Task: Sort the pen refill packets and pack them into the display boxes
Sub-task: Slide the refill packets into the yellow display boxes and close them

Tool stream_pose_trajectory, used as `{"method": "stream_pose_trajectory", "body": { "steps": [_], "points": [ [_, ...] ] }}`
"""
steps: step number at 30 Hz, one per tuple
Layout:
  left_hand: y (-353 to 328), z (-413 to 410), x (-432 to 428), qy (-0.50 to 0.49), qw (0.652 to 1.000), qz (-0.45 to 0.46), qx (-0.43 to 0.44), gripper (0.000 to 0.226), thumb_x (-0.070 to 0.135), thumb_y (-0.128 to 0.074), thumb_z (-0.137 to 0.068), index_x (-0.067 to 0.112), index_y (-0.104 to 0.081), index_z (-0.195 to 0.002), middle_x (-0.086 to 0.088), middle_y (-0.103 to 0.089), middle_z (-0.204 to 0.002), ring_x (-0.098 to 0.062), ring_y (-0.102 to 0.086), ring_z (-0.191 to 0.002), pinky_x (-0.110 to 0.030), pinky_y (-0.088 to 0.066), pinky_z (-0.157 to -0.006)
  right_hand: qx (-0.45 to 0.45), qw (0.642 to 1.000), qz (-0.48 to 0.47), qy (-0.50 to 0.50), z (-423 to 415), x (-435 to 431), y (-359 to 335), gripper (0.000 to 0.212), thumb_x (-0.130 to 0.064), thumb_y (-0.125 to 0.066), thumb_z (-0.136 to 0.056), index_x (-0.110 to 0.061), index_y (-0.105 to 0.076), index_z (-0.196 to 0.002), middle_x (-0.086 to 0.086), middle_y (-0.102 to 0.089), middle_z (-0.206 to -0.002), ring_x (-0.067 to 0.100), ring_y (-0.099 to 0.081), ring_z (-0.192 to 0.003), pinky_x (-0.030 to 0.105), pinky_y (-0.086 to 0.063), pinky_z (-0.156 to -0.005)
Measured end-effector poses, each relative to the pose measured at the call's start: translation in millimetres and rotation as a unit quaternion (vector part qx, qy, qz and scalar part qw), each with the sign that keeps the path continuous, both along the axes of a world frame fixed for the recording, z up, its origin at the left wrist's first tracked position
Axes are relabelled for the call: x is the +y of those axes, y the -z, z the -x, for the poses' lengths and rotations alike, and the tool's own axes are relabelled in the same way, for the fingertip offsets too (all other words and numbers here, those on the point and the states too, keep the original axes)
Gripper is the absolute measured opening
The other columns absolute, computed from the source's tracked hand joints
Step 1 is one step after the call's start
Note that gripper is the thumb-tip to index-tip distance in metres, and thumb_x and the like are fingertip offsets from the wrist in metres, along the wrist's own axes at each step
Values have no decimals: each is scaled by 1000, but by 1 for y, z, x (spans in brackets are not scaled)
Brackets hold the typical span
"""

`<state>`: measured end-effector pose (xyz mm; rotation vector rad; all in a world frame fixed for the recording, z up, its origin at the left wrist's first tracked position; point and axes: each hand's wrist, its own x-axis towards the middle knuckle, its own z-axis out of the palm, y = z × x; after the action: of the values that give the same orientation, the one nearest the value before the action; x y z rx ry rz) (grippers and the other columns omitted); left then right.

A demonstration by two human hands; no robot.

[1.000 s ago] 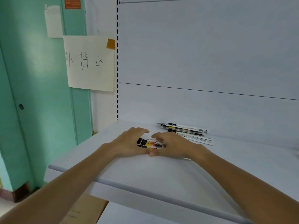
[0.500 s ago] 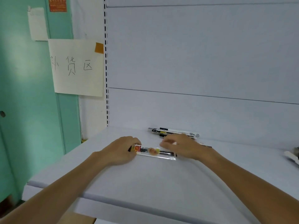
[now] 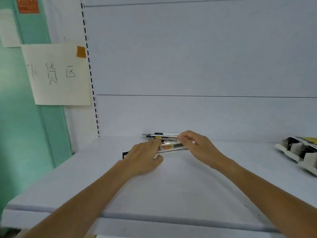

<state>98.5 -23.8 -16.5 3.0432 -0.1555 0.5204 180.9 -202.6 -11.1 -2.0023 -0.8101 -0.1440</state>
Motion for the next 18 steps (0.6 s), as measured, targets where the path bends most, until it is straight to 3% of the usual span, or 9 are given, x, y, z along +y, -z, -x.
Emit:
{"method": "stream_pose_trajectory", "body": {
  "steps": [3,5,7,10,12,16,18],
  "points": [
    [-3,-10,-27,-2,999,40,-10,13,24,-42,-92,15,-33,-93,3,-42,-89,-22,-42,-81,-30,-31,-69,79,983,-142,80,-8,-26,2,48,-47,-33,-96,-9,-61,-108,6,-63,-111,22,-56,-105,22,-38,-76],
    [-4,-18,-52,8,999,32,-20,13,24,-41,-93,13,-39,-100,-1,-51,-97,-25,-49,-88,-30,-33,-70,116,972,-188,80,-11,-33,1,36,-41,-36,-98,-18,-63,-99,1,-65,-105,18,-58,-103,27,-44,-83],
    [-4,-27,-79,12,999,-18,-33,19,24,-39,-93,12,-42,-106,-4,-58,-108,-28,-54,-96,-32,-33,-72,79,979,-166,84,-11,-43,0,23,-22,-43,-96,-18,-64,-88,0,-68,-95,16,-63,-96,30,-47,-86],
    [-5,-41,-113,2,998,-49,-40,18,26,-38,-92,15,-43,-106,-5,-59,-111,-29,-55,-101,-33,-33,-71,8,991,-103,89,-17,-72,0,20,-6,-44,-92,-9,-64,-94,2,-66,-92,9,-63,-82,19,-45,-78],
    [-6,-49,-137,3,999,-13,-44,12,25,-40,-91,17,-41,-99,-4,-59,-107,-28,-55,-101,-31,-33,-69,-39,993,-69,86,-25,-100,-2,17,-12,-50,-92,-6,-66,-91,2,-66,-87,6,-59,-77,16,-44,-74],
    [-9,-61,-209,17,998,15,-64,8,21,-42,-88,17,-35,-86,-3,-55,-87,-31,-55,-88,-32,-33,-66,-92,990,-39,96,-36,-171,-13,35,-23,-51,-95,6,-65,-80,11,-65,-75,-2,-53,-53,3,-38,-52],
    [-14,-70,-251,15,997,39,-71,8,21,-42,-88,16,-36,-86,0,-48,-80,-31,-53,-83,-32,-32,-66,-123,987,-12,105,-43,-213,-25,38,-26,-50,-95,7,-64,-82,17,-62,-72,3,-52,-51,7,-37,-49]
  ]
}}
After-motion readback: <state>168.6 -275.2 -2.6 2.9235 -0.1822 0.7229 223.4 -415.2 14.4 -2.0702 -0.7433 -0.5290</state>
